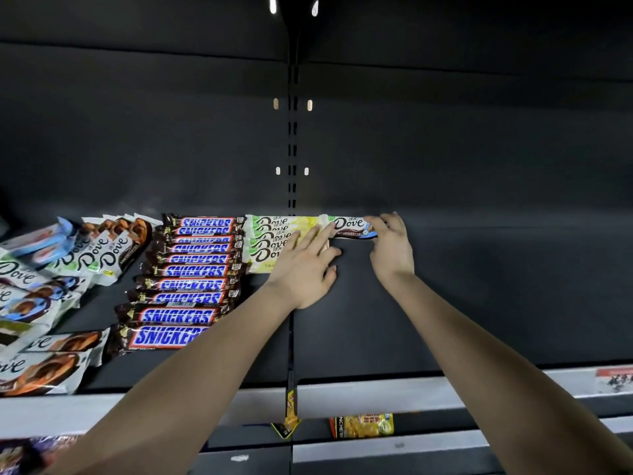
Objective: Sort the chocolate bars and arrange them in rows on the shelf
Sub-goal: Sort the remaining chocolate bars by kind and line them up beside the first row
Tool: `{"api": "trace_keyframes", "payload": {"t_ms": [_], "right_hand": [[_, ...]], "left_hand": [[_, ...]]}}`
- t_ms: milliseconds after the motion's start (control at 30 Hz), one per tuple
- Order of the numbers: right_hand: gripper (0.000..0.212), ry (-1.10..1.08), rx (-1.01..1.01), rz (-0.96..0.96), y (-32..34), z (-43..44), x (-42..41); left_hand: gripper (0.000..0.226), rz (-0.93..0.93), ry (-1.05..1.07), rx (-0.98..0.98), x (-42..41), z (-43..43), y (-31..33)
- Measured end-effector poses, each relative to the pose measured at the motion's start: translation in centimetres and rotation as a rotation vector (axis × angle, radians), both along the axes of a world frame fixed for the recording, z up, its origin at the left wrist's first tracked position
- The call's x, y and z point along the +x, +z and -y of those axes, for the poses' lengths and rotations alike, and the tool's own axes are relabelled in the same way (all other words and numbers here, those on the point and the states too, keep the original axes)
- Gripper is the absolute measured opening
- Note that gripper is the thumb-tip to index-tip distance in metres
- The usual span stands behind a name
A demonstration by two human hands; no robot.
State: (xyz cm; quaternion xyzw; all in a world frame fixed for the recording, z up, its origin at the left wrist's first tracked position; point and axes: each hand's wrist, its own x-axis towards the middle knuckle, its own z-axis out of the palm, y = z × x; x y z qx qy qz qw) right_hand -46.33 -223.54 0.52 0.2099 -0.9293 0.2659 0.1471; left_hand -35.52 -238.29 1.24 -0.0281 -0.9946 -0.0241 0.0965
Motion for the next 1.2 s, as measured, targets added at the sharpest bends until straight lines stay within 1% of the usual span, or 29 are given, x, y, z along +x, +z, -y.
{"api": "trace_keyframes", "payload": {"t_ms": [100,167,233,267,367,567,867,967,1100,1200], "right_hand": [[0.057,-0.048,-0.012,-0.028,0.0,0.2,0.2],[0.052,-0.085,0.037,-0.074,0.0,0.2,0.2],[0.048,-0.103,0.072,-0.055,0.0,0.2,0.2],[0.044,-0.103,0.057,-0.032,0.0,0.2,0.3],[0.033,-0.092,0.006,-0.009,0.2,0.3,0.4],[0.027,-0.053,0.047,-0.025,0.2,0.4,0.7],[0.017,0.048,0.040,-0.145,-0.2,0.6,1.2],[0.020,0.107,0.113,-0.147,0.1,1.0,1.7],[0.038,0.075,0.133,-0.234,0.3,1.2,2.0],[0.036,0.046,0.168,-0.250,0.6,1.2,2.2]], "left_hand": [[0.042,-0.009,0.002,0.020,0.0,0.0,-0.1],[0.042,-0.009,0.003,0.026,0.0,0.0,-0.1],[0.042,-0.014,0.008,0.028,0.0,0.0,-0.1],[0.042,-0.014,0.010,0.027,0.0,0.0,-0.2],[0.043,-0.011,0.009,0.021,0.0,0.0,-0.2],[0.043,-0.027,0.006,0.026,0.0,0.0,-0.2],[0.042,-0.052,-0.007,0.027,-0.1,0.2,-0.5],[0.041,-0.062,-0.009,0.025,-0.1,0.2,-0.6],[0.039,-0.076,-0.011,0.037,-0.1,0.2,-0.7],[0.040,-0.076,-0.009,0.039,-0.1,0.2,-0.7]]}}
